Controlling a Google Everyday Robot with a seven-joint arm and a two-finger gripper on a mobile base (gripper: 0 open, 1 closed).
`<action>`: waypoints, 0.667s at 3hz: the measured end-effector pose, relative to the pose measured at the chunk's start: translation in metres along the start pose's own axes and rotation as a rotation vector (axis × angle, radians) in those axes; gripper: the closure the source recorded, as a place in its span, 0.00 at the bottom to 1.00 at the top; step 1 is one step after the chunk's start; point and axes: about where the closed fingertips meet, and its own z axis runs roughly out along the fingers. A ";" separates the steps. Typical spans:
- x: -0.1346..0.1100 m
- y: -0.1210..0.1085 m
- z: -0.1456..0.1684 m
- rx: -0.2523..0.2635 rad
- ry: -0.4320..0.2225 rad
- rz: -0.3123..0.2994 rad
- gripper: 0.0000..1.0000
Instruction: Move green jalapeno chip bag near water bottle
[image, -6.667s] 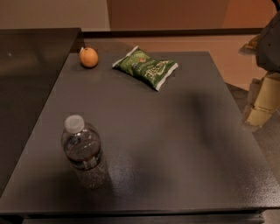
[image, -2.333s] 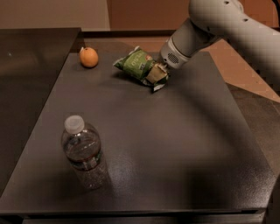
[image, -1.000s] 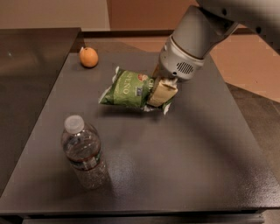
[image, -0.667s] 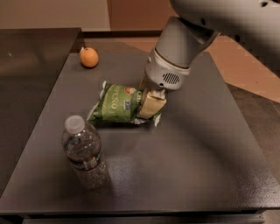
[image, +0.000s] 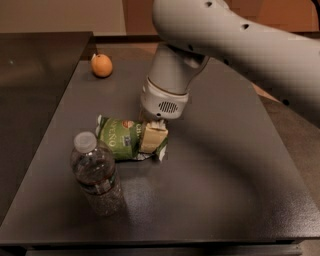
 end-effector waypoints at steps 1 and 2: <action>-0.005 0.001 0.009 -0.033 0.017 -0.031 0.58; -0.005 0.001 0.013 -0.053 0.039 -0.071 0.35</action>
Offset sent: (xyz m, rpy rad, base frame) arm -0.0038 0.0057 -0.0155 -0.0620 0.0321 0.1469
